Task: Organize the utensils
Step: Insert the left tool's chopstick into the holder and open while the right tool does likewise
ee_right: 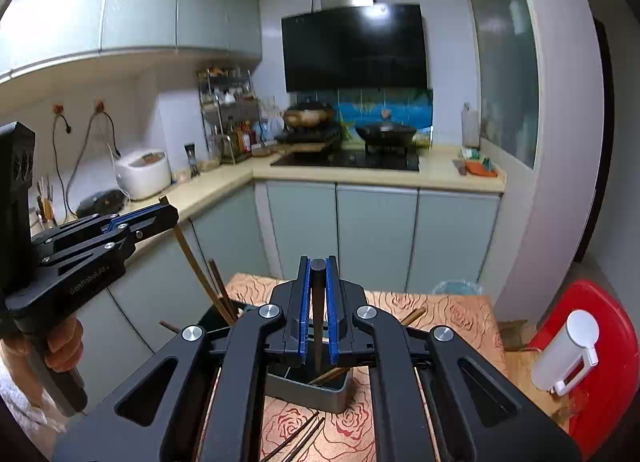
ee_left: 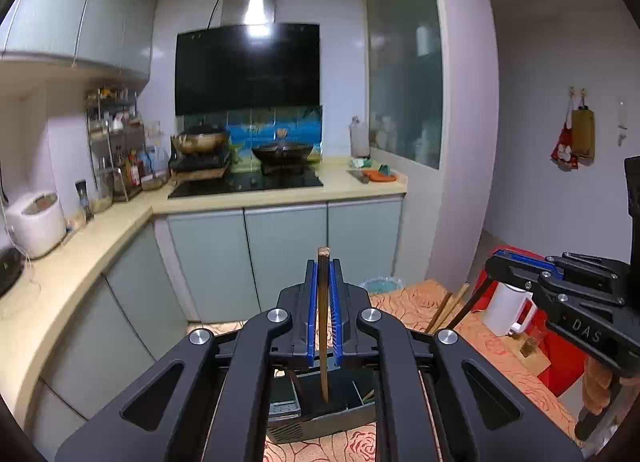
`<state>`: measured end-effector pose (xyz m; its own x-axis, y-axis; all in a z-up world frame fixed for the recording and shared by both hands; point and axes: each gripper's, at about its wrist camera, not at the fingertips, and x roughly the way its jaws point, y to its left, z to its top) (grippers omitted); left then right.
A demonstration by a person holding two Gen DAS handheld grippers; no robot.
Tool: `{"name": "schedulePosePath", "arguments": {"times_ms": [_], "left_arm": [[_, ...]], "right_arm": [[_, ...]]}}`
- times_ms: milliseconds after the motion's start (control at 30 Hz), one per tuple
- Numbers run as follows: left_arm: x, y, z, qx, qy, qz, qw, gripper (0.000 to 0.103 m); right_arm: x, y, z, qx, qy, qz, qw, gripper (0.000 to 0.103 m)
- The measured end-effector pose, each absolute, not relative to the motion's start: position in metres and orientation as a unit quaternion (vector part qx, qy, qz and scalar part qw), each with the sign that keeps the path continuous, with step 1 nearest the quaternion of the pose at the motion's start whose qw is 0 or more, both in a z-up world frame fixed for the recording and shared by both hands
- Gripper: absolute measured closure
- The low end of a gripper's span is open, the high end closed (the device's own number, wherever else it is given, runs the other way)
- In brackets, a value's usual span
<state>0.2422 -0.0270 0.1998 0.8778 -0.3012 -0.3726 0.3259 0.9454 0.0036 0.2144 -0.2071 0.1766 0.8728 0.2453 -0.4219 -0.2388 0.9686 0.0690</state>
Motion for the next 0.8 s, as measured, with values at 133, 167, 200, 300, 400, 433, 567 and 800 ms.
{"name": "schedulePosePath", "arguments": {"times_ms": [133,167,200,300,400,433,567,800], "left_arm": [[0.261,-0.023,0.174,0.028,0.209,-0.156,0.965,0.097],[0.264,-0.022,0.168,0.028,0.213,-0.156,0.964,0.097],[0.267,-0.02,0.164,0.028,0.216,-0.156,0.964,0.097],[0.272,-0.013,0.15,0.027,0.226,-0.152,0.962,0.097],[0.276,-0.007,0.141,0.02,0.236,-0.15,0.96,0.097],[0.277,-0.006,0.137,0.02,0.24,-0.149,0.959,0.097],[0.276,-0.002,0.133,0.022,0.237,-0.142,0.961,0.096],[0.263,0.003,0.146,0.024,0.213,-0.127,0.968,0.045]], "right_arm": [[0.234,-0.197,0.156,0.002,0.252,0.126,0.959,0.095],[0.238,-0.195,0.152,0.0,0.259,0.125,0.958,0.095],[0.242,-0.193,0.146,-0.002,0.265,0.123,0.956,0.095],[0.248,-0.189,0.132,-0.003,0.278,0.124,0.953,0.095],[0.254,-0.187,0.122,-0.001,0.287,0.122,0.95,0.095],[0.255,-0.186,0.121,-0.001,0.289,0.122,0.949,0.095],[0.256,-0.182,0.117,-0.008,0.286,0.126,0.95,0.095],[0.248,-0.185,0.125,-0.008,0.27,0.117,0.956,0.06]]}}
